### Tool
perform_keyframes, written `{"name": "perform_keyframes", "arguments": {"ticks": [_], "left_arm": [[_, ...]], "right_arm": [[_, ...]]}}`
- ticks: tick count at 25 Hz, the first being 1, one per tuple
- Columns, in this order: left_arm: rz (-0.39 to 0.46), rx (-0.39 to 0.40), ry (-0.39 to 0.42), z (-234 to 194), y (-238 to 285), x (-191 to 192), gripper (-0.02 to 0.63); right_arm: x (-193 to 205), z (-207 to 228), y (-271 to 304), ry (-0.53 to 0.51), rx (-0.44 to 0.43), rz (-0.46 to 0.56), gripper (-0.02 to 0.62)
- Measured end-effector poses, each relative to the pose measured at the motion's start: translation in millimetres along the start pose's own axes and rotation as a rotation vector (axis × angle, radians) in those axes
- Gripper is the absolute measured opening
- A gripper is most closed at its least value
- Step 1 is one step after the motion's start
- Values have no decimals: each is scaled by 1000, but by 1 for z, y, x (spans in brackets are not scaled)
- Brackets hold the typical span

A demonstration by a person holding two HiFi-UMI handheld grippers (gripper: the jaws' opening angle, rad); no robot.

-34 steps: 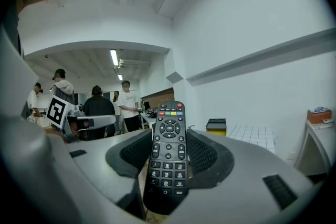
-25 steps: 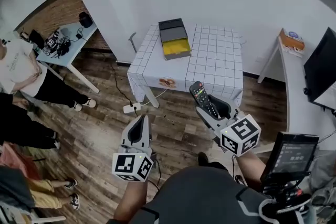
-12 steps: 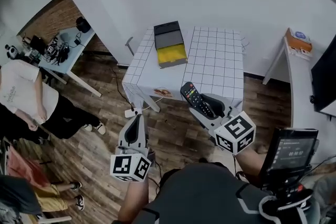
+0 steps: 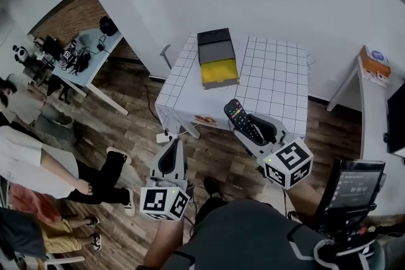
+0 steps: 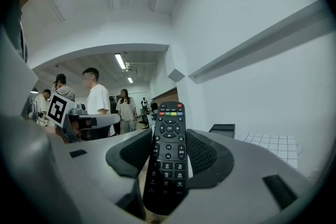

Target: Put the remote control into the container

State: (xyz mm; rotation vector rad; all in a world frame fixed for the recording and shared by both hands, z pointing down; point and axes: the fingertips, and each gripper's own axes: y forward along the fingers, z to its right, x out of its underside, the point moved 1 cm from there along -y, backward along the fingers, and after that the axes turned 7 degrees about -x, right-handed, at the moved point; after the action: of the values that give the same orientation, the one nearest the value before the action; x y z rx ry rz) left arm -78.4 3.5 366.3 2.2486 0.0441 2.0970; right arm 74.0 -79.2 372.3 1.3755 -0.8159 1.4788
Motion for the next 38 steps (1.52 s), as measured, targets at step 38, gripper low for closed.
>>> {"name": "perform_keyframes", "arguments": {"ticks": [38], "left_arm": [[-42, 93, -19, -169, 212, -14, 9]], "right_arm": [[-34, 134, 225, -5, 157, -104, 215]]}}
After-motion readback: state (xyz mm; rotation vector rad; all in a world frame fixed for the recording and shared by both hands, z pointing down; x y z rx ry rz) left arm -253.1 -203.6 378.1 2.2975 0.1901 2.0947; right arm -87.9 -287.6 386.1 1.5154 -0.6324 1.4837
